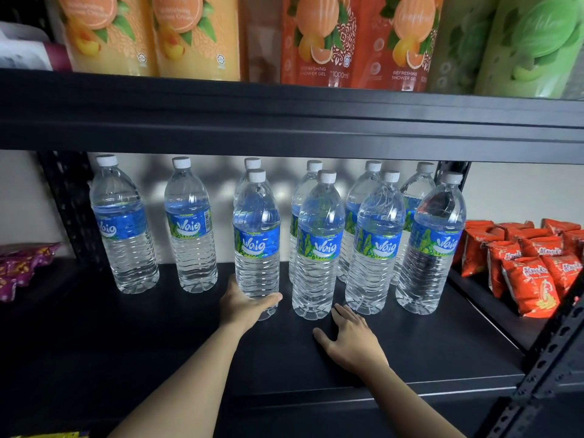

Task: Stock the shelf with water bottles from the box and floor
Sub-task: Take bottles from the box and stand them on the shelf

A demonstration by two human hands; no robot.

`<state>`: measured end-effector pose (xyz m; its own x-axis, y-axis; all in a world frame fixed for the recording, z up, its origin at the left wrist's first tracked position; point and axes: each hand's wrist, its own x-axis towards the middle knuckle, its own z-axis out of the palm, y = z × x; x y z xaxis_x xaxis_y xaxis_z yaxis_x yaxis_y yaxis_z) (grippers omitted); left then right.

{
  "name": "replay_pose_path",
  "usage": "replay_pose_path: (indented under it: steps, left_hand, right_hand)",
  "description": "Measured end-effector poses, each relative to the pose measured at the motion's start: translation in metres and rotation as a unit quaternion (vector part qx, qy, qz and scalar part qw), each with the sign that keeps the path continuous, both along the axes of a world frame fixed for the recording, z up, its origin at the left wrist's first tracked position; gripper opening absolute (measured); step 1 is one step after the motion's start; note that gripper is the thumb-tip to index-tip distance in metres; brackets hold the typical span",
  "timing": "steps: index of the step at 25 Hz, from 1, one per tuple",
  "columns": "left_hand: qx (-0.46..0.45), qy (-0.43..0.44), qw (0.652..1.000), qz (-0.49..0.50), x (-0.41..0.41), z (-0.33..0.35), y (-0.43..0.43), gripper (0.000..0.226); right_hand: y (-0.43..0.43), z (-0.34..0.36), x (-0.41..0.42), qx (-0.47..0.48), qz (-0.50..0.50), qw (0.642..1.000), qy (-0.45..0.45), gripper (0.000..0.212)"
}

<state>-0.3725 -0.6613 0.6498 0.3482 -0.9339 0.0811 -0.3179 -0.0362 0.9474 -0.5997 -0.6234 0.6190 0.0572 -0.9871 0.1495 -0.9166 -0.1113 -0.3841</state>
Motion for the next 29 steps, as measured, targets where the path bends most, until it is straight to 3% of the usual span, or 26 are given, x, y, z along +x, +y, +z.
replay_pose_path:
  steps: [29]
  left_hand:
    - [0.010, -0.013, 1.000, -0.001, -0.0045, 0.0044, 0.0024, 0.076]
  right_hand:
    - [0.0029, 0.0028, 0.0016, -0.001, 0.001, 1.000, -0.011, 0.077]
